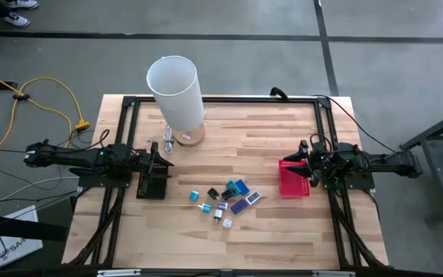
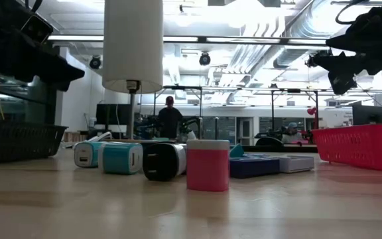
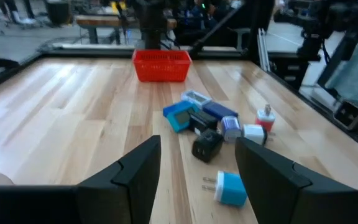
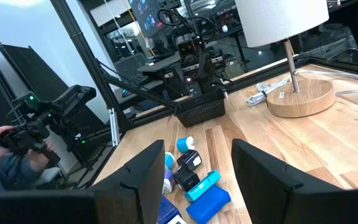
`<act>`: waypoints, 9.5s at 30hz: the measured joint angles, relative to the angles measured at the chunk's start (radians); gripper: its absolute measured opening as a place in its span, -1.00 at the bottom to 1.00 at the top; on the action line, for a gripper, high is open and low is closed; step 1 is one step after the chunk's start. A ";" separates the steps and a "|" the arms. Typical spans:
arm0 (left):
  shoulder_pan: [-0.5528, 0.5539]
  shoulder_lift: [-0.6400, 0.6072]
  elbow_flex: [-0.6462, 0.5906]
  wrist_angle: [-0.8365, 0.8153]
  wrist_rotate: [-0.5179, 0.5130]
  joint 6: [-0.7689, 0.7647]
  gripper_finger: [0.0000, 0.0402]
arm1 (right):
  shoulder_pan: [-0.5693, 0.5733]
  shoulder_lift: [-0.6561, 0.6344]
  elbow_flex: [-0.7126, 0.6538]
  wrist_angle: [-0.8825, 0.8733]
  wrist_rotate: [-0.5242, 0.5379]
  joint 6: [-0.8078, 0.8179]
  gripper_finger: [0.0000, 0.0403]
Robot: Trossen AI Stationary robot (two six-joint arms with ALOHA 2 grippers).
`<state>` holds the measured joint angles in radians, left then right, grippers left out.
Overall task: Pick & Place Office items
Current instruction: Put the blue digital timer into the black bin
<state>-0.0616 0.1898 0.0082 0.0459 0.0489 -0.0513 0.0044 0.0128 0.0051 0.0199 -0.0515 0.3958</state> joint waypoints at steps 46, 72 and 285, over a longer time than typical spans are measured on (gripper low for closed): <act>-0.349 0.831 0.609 -0.196 -0.282 -0.056 -0.01 | 0.000 0.000 0.000 0.000 0.000 0.000 -0.14; -0.128 1.132 0.779 -0.477 -0.097 -0.609 -0.01 | 0.000 0.000 0.000 0.000 0.000 0.000 -0.14; 0.112 1.757 1.309 -0.378 0.177 0.046 -0.01 | 0.000 0.013 0.000 0.010 0.000 0.000 -0.14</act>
<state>0.0500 1.9471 1.3174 -0.3318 0.2263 -0.0055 0.0044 0.0254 0.0052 0.0303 -0.0517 0.3958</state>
